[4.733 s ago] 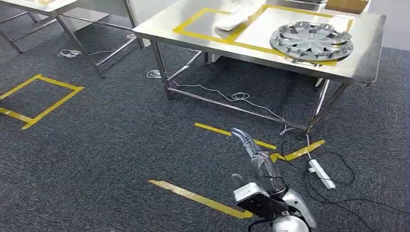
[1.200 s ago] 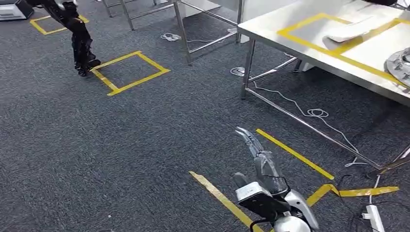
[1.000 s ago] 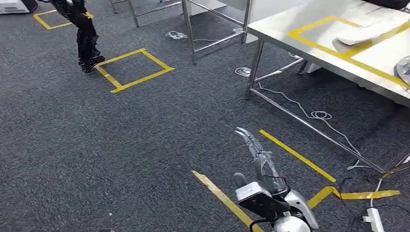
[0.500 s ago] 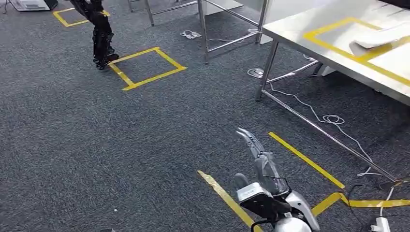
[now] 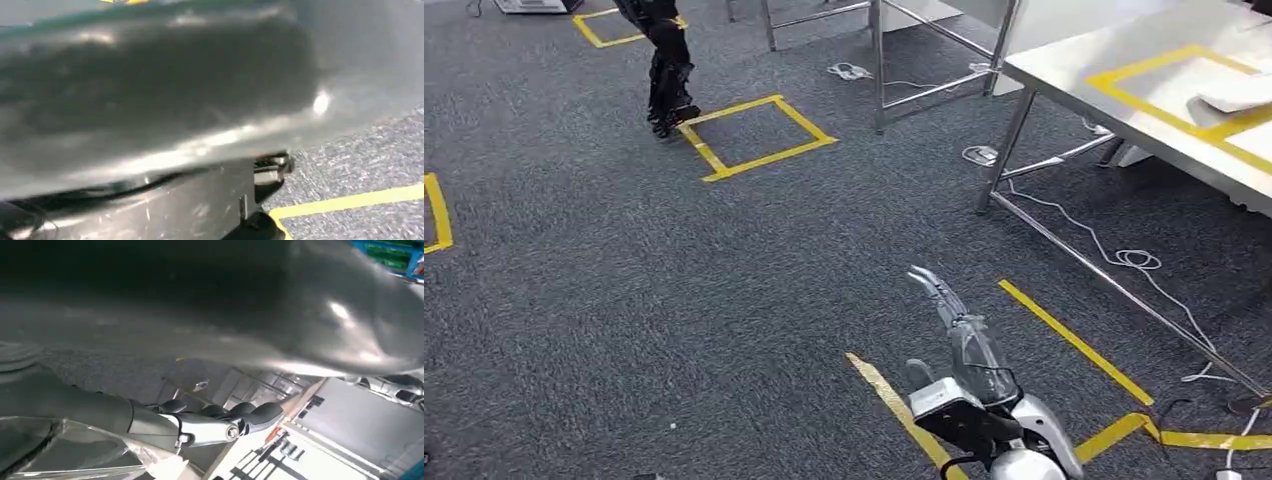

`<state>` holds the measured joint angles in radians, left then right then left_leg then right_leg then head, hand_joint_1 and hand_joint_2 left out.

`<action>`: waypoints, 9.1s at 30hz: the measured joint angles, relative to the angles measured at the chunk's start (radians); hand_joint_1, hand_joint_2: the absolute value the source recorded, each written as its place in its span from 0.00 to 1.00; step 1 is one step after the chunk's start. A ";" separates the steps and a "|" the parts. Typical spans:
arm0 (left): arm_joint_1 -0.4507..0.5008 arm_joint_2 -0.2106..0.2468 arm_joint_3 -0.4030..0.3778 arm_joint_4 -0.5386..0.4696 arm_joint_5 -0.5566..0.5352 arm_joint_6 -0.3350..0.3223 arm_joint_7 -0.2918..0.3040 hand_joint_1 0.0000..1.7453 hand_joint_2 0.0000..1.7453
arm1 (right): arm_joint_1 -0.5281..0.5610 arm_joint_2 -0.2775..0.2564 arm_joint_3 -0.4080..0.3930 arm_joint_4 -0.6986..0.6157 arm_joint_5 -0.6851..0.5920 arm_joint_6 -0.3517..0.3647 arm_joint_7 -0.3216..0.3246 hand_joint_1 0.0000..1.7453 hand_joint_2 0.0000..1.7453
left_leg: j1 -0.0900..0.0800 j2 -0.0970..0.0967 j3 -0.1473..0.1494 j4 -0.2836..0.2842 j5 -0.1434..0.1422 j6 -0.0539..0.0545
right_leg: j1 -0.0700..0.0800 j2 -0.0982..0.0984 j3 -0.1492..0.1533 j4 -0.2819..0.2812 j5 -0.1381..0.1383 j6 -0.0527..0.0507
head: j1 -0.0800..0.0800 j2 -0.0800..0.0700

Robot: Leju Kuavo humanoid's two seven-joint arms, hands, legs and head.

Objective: Take the parts from the cabinet and place them on the table.

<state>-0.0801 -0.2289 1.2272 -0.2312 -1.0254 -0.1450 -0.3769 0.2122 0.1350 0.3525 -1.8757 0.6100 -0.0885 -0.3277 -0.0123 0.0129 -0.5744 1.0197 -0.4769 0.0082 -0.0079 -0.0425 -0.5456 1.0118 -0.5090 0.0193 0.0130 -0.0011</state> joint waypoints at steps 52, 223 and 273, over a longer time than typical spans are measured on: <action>0.000 -0.009 0.001 0.000 -0.024 0.004 0.016 0.00 0.00 | 0.058 -0.012 0.001 -0.024 -0.002 -0.032 0.002 0.00 0.00 | 0.013 -0.027 -0.130 0.287 -0.133 -0.025 | -0.008 0.027 -0.006 0.009 0.000 -0.021 | -0.003 0.000; -0.002 0.010 0.009 0.000 -0.027 0.010 0.014 0.00 0.00 | 0.001 -0.023 0.020 0.016 -0.013 -0.019 0.001 0.00 0.00 | 0.011 -0.017 0.004 -0.020 0.014 0.032 | -0.011 0.036 -0.110 0.234 -0.132 0.022 | 0.014 0.000; -0.001 0.005 0.024 0.000 -0.024 0.003 0.015 0.00 0.00 | -0.012 -0.021 0.021 0.023 -0.011 -0.005 0.014 0.00 0.00 | 0.018 -0.025 -0.098 0.184 -0.037 -0.021 | -0.010 -0.002 -0.008 0.010 -0.001 -0.026 | 0.003 0.000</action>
<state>-0.0808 -0.2239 1.2509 -0.2312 -1.0498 -0.1415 -0.3620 0.2005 0.1144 0.3731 -1.8532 0.5985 -0.0938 -0.3140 0.0054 -0.0116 -0.6727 1.2040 -0.5139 -0.0127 -0.0181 -0.0441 -0.5538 1.0223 -0.5096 -0.0062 0.0156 -0.0011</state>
